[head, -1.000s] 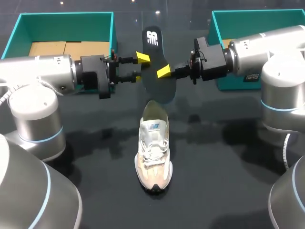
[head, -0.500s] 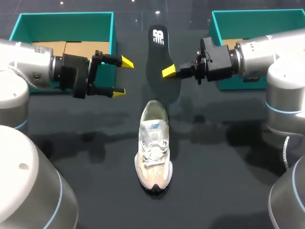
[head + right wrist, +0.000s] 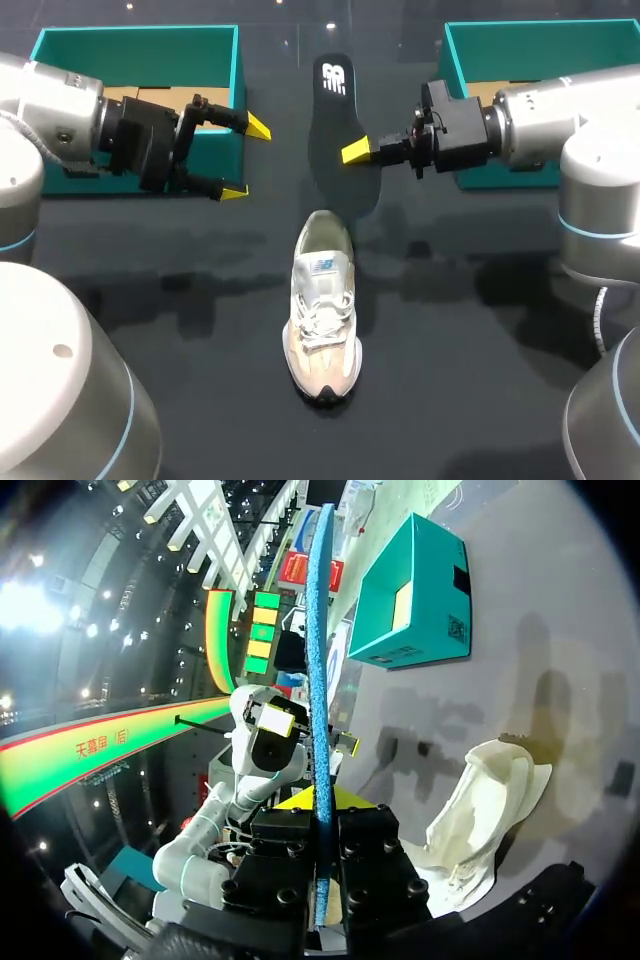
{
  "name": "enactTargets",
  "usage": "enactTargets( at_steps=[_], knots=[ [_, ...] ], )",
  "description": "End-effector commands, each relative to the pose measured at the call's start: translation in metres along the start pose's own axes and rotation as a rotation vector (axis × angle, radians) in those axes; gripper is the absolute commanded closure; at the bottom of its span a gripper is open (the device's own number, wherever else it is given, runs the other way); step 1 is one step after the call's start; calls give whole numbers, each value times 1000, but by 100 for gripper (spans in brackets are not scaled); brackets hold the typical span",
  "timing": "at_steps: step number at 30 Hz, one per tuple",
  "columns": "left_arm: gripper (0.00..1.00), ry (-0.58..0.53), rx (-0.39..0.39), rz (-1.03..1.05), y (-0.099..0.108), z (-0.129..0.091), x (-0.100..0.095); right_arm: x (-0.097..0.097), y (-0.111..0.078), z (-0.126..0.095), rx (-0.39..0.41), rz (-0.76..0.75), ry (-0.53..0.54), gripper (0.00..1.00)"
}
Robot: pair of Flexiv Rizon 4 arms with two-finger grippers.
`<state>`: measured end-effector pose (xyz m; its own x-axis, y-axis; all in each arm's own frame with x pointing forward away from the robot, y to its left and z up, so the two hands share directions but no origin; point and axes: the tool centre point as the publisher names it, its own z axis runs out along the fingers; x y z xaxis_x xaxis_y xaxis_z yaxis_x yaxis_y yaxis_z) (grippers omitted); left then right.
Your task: Take the shoe out of the shoebox, open the shoe tongue, remove and reinsert the insole, then place the shoe into the shoebox
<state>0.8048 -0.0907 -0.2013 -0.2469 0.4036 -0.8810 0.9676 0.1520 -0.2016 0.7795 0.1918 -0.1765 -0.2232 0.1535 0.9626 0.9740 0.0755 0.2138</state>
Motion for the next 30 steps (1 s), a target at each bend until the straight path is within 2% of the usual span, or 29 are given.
enactTargets(
  at_steps=[1, 6, 7, 8, 11, 13, 15, 30],
  knots=[
    [0, 136, -59, -161, 3, -4, -1, -4, 0, -1, -32, -17, 1, 100],
    [0, 226, -97, -355, 7, -17, 10, -5, 1, -5, -68, -45, -6, 100],
    [0, 237, -82, -388, 7, -21, 14, -4, 2, -5, -72, -53, -13, 100],
    [0, 269, -105, -416, 7, -21, 15, -3, 3, -4, -71, -61, -14, 100],
    [0, 324, -84, -509, 5, -23, 20, -3, 4, -3, -82, -77, -33, 100],
    [0, 342, 8, -613, 5, -25, 23, -3, 6, -1, -108, -119, -49, 100],
    [0, 380, -14, -616, 3, -25, 24, -5, 9, 1, -156, -147, -65, 100],
    [0, 380, -14, -616, 3, -25, 24, -5, 9, 1, -156, -147, -65, 100]
  ],
)
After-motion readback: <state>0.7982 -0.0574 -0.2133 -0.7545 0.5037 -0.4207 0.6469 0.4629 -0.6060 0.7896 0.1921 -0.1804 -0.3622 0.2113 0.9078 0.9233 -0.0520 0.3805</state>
